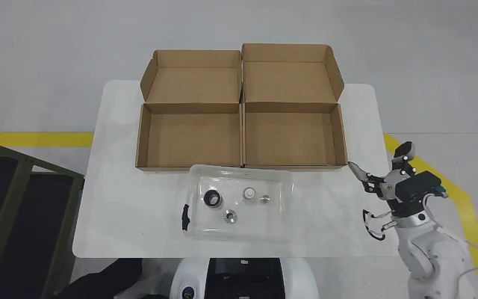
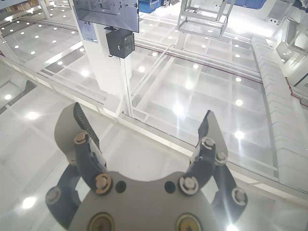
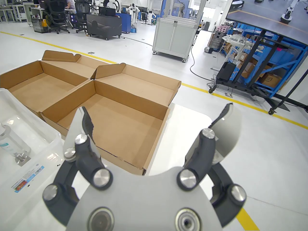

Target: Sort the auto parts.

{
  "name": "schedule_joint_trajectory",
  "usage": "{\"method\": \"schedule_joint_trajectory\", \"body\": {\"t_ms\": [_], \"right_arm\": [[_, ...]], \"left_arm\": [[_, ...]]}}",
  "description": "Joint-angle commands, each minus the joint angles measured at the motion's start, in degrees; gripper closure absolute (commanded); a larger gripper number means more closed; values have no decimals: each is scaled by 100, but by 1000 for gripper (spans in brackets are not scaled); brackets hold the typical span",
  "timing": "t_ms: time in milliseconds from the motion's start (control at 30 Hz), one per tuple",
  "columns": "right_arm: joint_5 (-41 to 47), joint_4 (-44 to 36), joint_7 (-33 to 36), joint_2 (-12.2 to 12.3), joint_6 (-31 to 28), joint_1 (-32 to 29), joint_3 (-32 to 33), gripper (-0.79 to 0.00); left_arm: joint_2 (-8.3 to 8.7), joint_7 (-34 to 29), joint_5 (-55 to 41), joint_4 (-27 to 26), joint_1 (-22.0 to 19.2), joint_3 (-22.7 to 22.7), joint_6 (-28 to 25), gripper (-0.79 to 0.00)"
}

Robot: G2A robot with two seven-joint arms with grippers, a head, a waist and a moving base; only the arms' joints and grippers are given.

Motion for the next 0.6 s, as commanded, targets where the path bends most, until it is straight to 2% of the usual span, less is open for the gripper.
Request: {"method": "schedule_joint_trajectory", "body": {"t_ms": [0, 267, 567], "right_arm": [[-47, -54, 205, 9, -65, 44, -121, -785], [-245, -342, 869, 74, -775, 240, -604, -785], [218, -687, 1865, 149, -1712, 471, -1165, -785]], "left_arm": [[0, 0, 0, 0, 0, 0, 0, -785], [0, 0, 0, 0, 0, 0, 0, -785], [0, 0, 0, 0, 0, 0, 0, -785]]}}
